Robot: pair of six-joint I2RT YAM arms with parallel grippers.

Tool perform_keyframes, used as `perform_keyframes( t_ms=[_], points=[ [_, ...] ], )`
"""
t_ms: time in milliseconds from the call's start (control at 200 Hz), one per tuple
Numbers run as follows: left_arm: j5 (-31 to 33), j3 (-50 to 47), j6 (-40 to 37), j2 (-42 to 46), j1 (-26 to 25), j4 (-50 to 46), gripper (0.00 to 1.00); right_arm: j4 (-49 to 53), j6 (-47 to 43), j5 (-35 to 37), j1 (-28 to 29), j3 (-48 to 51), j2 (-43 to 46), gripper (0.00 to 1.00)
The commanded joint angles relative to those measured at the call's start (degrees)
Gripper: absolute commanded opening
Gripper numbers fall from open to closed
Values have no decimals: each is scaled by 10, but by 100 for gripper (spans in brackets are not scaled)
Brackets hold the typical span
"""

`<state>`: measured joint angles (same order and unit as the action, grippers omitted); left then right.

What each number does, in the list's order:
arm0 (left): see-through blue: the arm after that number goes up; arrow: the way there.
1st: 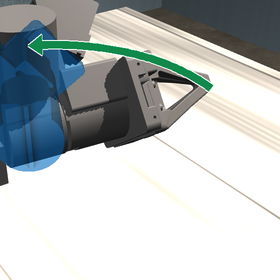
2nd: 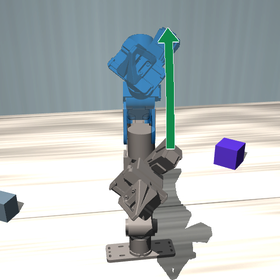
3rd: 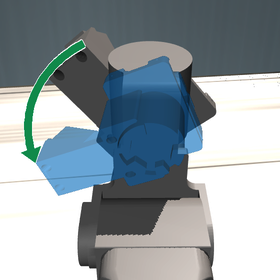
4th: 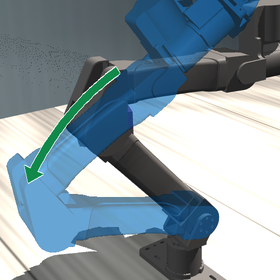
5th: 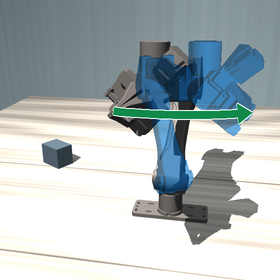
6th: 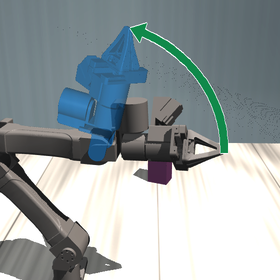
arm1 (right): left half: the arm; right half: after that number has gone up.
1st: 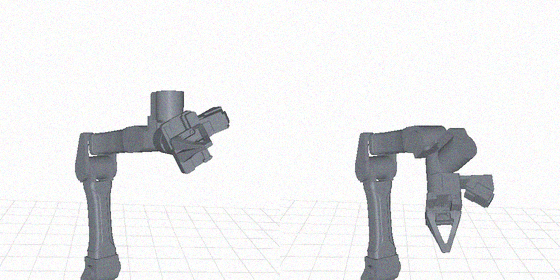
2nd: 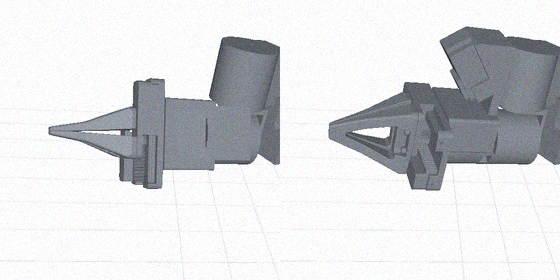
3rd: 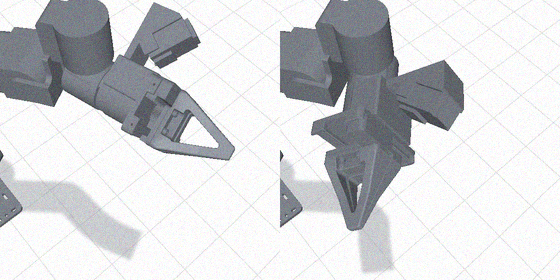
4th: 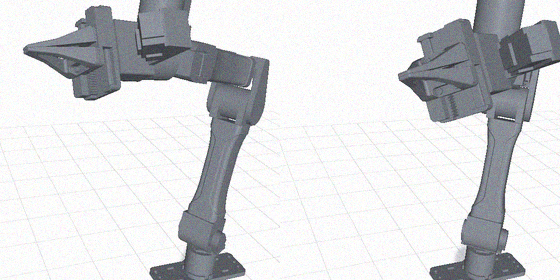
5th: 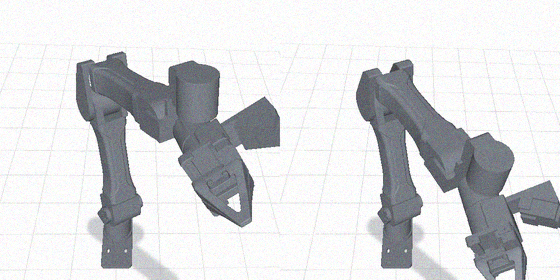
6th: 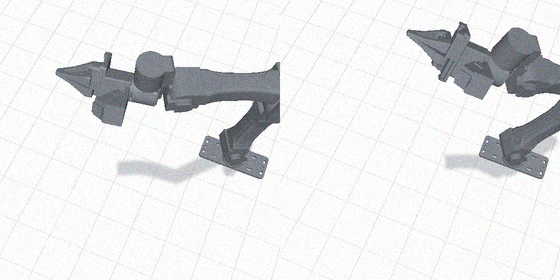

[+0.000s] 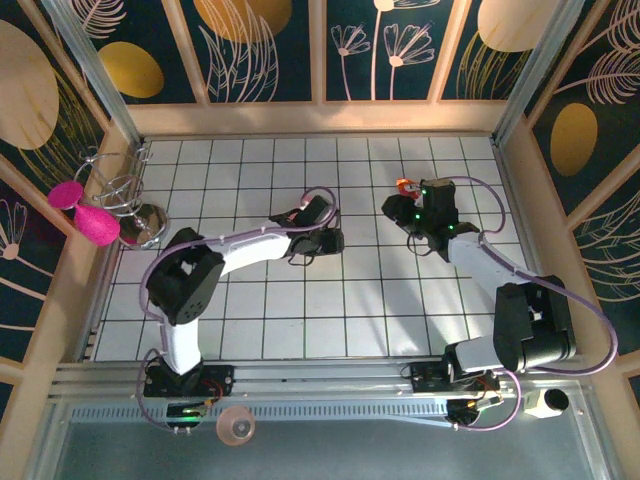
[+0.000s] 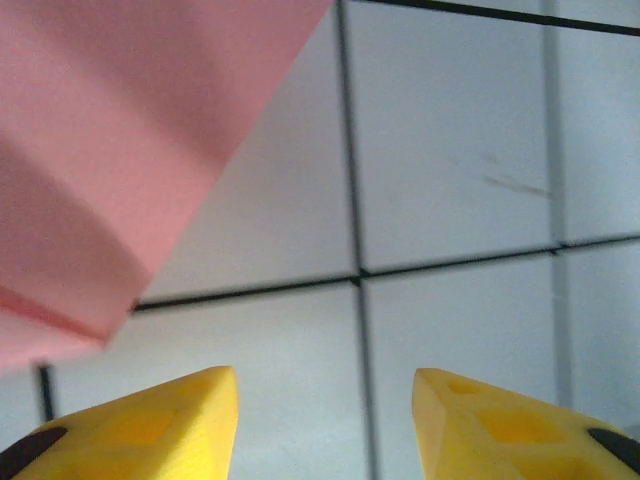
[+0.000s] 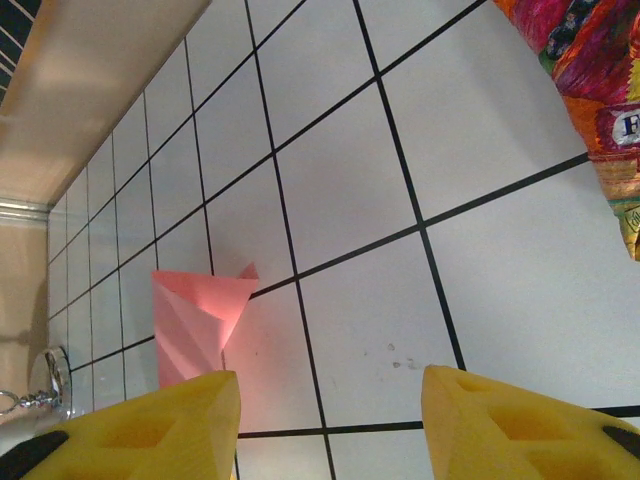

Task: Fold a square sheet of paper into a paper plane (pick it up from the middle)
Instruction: Turn over the paper at the center of the table.

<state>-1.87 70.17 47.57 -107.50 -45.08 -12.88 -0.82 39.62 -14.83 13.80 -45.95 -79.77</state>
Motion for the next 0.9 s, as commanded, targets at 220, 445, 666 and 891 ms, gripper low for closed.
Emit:
perform_keyframes(
  t_ms=[220,445,666,891],
  points=[
    [-61,-80,30,89,57,95,54,-48,18,-25,0,10,-8,52],
    [-31,-102,0,79,113,88,57,-56,26,-41,5,10,-14,53],
    [38,-60,-25,26,134,74,59,-64,31,-65,11,5,-32,53],
    [22,-41,-24,-14,143,71,58,-66,42,-65,14,10,-36,53]
  ],
)
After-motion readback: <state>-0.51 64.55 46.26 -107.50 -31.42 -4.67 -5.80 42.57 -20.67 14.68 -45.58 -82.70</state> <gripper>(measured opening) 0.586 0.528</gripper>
